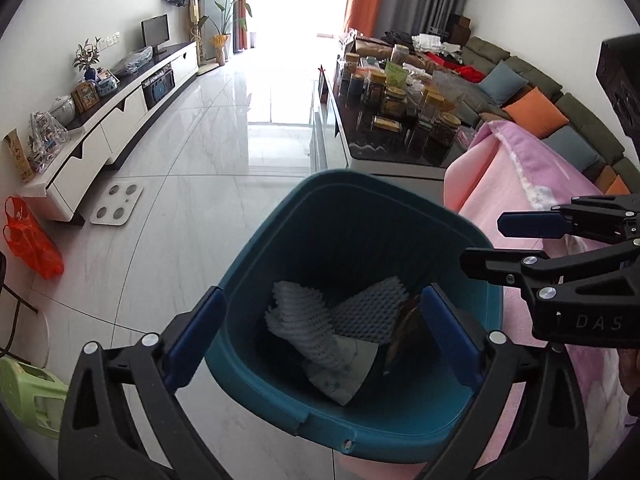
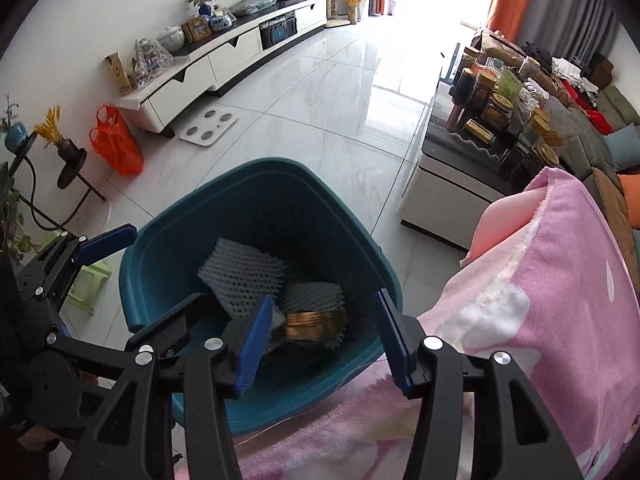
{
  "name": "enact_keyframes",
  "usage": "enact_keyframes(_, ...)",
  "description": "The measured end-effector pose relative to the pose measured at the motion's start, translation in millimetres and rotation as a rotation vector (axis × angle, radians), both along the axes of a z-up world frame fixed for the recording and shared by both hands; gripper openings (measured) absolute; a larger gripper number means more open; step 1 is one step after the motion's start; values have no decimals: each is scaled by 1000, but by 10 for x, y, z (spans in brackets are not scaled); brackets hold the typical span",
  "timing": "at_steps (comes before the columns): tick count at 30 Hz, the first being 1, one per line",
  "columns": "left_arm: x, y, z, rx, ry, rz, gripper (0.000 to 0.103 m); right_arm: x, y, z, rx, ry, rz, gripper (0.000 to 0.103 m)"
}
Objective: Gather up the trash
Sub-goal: 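Return both grippers from the bin to the table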
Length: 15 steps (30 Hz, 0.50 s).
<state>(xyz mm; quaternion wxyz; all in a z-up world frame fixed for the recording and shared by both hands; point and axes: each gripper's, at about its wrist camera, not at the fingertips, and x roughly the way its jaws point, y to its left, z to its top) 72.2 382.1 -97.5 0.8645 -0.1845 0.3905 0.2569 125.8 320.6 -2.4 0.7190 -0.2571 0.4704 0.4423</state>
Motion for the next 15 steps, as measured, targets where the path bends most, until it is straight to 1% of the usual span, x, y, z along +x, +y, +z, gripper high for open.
enact_keyframes(2,-60,0,110,2,-24,5,97,46,-85,96,54,29,-14,69)
enact_keyframes(4,-148,3,249,12,-51,23,97,73,-188,221,114,51,-34,76)
enact_keyframes(5,-203,8,327,16,-70,35,97,77,-248,292,147,51,-41,82)
enact_keyframes(7,-325,26,475,19,-102,68,97,101,-372,422,199,53,-66,87)
enact_keyframes(10,-479,68,646,9,-124,135,97,110,-593,622,285,39,-108,96)
enact_keyframes(12,-570,68,730,-2,-129,184,97,95,-734,727,334,27,-125,96)
enact_keyframes(14,-617,38,809,-23,-147,208,97,70,-895,804,374,17,-152,96)
enact_keyframes(15,-668,11,847,-20,-154,223,97,69,-973,831,390,13,-164,96)
